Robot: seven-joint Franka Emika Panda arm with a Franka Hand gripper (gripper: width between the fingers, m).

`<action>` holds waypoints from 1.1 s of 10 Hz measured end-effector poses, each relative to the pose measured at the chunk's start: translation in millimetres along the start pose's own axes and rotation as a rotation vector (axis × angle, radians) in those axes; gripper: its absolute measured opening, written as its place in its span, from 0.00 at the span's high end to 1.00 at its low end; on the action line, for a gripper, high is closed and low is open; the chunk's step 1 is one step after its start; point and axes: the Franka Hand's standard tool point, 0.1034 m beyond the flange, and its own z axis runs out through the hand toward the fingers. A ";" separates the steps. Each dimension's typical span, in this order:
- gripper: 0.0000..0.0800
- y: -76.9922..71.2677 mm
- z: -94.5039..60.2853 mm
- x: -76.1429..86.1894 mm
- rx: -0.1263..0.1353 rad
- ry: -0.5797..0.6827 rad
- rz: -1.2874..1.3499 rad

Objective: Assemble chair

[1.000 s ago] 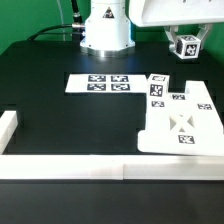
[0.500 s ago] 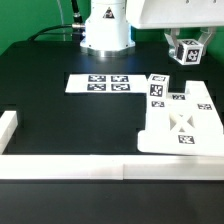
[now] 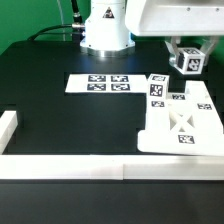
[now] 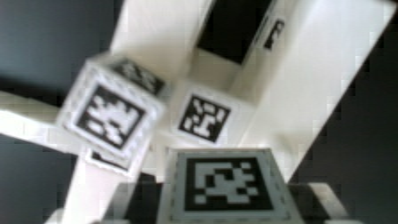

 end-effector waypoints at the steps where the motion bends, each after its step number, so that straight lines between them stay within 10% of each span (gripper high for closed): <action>1: 0.66 -2.1 6.6 4.6 -0.007 -0.002 0.011; 11: 0.66 -2.1 15.4 3.2 -0.008 0.008 0.169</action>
Offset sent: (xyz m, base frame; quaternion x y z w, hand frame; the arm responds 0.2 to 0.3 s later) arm 0.0000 0.0000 0.0000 0.0000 0.0000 0.0000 1.0000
